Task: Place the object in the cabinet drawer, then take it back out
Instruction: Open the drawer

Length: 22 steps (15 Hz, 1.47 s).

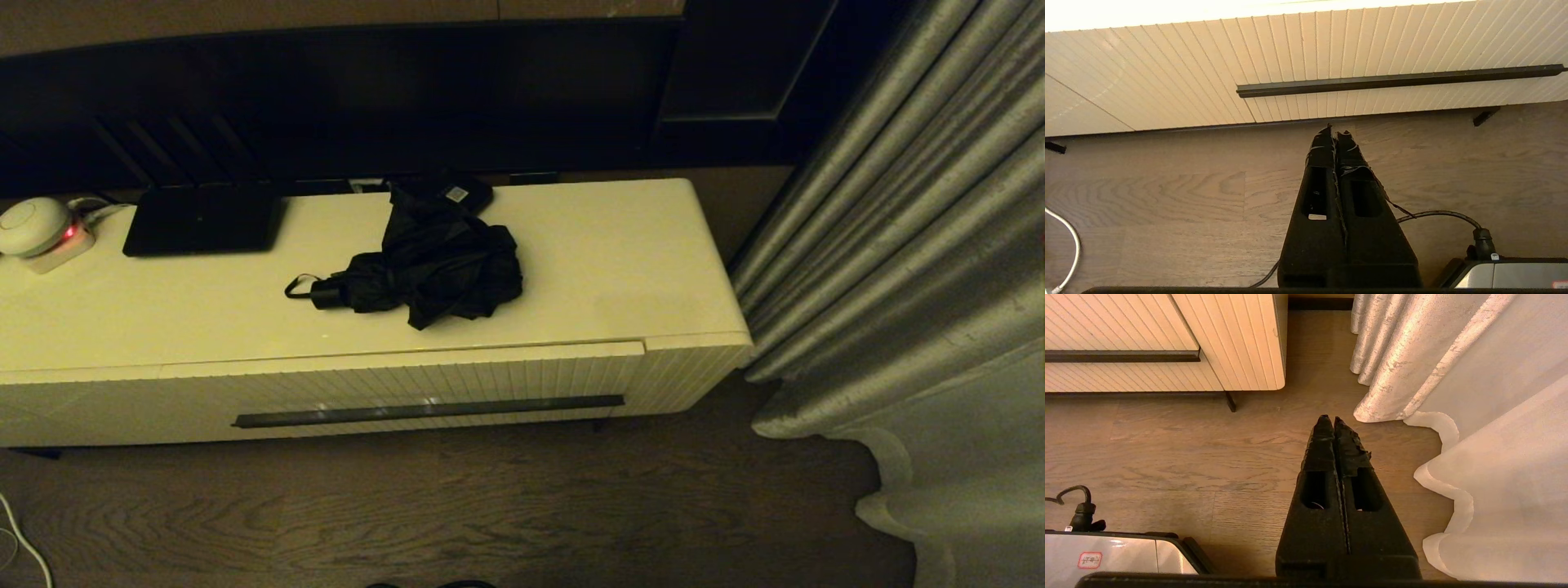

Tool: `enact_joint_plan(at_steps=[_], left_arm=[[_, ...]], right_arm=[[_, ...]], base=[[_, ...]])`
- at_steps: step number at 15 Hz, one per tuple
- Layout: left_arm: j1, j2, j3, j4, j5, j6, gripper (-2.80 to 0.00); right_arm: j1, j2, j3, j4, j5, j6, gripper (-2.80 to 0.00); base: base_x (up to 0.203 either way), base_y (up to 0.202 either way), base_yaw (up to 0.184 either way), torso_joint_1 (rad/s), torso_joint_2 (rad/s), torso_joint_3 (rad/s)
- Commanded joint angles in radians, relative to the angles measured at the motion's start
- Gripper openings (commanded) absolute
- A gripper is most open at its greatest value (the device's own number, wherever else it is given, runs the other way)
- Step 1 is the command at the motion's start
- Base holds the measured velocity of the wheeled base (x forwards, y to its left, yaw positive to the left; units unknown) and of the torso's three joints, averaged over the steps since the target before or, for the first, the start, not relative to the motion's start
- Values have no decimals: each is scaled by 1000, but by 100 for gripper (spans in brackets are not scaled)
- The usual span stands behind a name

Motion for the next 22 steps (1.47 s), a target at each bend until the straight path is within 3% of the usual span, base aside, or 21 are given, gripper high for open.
enact_joint_plan(at_steps=[1, 8, 11, 14, 17, 22], left_arm=[[-1, 0, 2, -1, 0, 0, -280], [0, 0, -2, 2, 4, 12, -280], [0, 1, -126, 23, -4, 41, -280], [0, 79, -319, 117, -67, 87, -280], [-20, 277, -397, 144, -121, 170, -280], [-95, 675, -522, 198, -222, 433, -280]], right_arm=[[-1, 0, 2, -2, 1, 0, -280], [-1, -2, 2, -2, 1, 0, -280], [-1, -2, 2, -2, 1, 0, -280], [-1, -2, 2, -2, 1, 0, -280], [-1, -2, 2, -2, 1, 0, -280], [-1, -2, 2, -2, 1, 0, -280]], base=[[0, 0, 0, 0, 0, 0], [0, 0, 0, 0, 0, 0], [0, 0, 0, 0, 0, 0], [0, 0, 0, 0, 0, 0], [0, 0, 0, 0, 0, 0], [0, 0, 0, 0, 0, 0]])
